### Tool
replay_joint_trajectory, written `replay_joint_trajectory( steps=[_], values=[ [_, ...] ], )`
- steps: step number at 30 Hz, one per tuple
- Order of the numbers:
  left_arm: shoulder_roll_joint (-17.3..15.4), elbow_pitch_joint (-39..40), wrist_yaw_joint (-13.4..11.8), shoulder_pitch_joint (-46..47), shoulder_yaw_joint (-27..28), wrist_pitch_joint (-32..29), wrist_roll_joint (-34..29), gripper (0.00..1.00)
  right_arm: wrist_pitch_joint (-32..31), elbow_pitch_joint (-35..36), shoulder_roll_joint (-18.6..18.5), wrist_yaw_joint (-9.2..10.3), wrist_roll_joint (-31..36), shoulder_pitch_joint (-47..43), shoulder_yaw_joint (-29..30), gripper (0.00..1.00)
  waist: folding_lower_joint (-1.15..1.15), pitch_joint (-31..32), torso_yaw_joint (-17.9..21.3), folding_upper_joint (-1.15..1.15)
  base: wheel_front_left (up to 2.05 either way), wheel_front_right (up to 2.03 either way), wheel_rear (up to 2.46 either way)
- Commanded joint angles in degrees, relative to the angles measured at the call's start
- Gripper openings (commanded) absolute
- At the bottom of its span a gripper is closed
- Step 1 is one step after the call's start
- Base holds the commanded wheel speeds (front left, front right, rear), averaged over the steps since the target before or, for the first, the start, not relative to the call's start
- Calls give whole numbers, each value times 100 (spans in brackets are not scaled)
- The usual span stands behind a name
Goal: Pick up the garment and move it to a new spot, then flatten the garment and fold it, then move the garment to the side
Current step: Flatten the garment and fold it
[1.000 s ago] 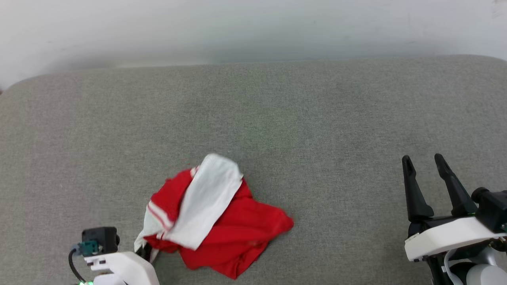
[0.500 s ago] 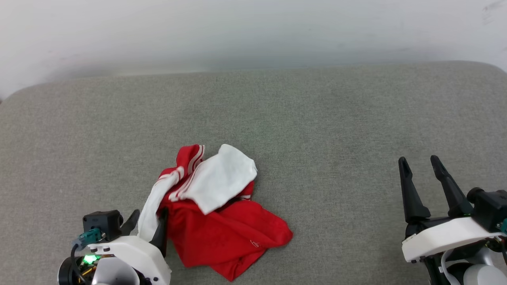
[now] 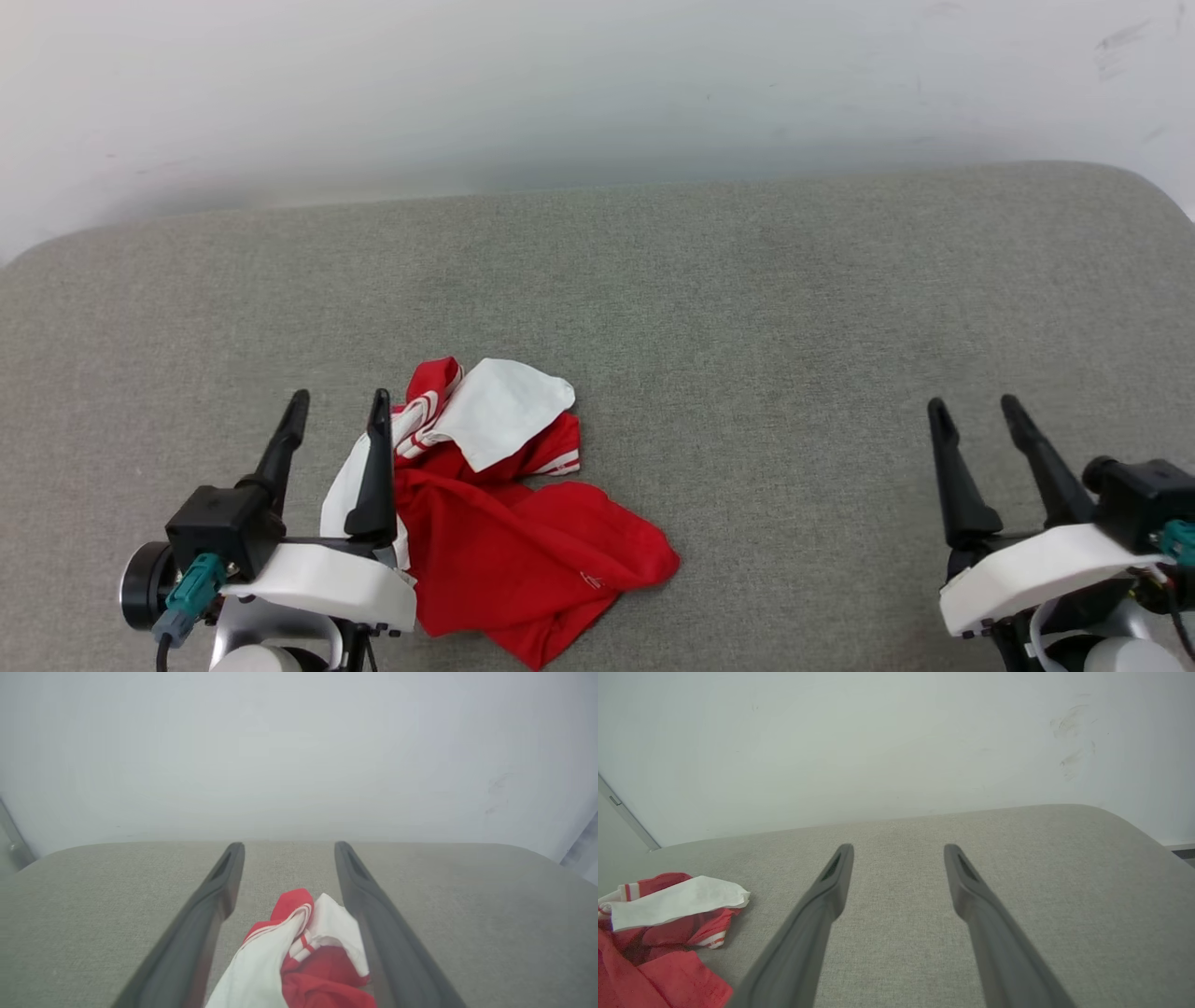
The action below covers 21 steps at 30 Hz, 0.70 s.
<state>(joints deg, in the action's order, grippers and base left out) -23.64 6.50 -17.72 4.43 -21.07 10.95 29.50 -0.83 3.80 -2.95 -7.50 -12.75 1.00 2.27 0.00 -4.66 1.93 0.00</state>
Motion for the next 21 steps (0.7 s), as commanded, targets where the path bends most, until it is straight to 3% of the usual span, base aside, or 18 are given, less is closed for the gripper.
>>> replay_joint_trajectory(
  steps=[1, 8, 15, 21],
  values=[
    [28, -30, -49, 11, 42, 122, -81, 100, -124, -76, 9, 2, -84, -25, -63, 100, 0, -9, -18, 0, 0, 0, 0],
    [83, -98, -71, 59, 38, 287, -216, 100, -1130, -530, -413, 2, -455, 270, -700, 100, 0, -128, -223, 0, 0, 0, 0],
    [210, -196, -5, 211, -9, 353, -302, 100, -2428, -1031, -1120, 2, -1314, 1061, -2180, 100, 0, -355, -626, 0, 0, 0, 0],
    [376, -251, 50, 338, -64, 395, -374, 100, -3056, -1448, -1477, 2, -1855, 1916, -3287, 100, 0, -545, -941, 0, 0, 0, 0]
  ],
)
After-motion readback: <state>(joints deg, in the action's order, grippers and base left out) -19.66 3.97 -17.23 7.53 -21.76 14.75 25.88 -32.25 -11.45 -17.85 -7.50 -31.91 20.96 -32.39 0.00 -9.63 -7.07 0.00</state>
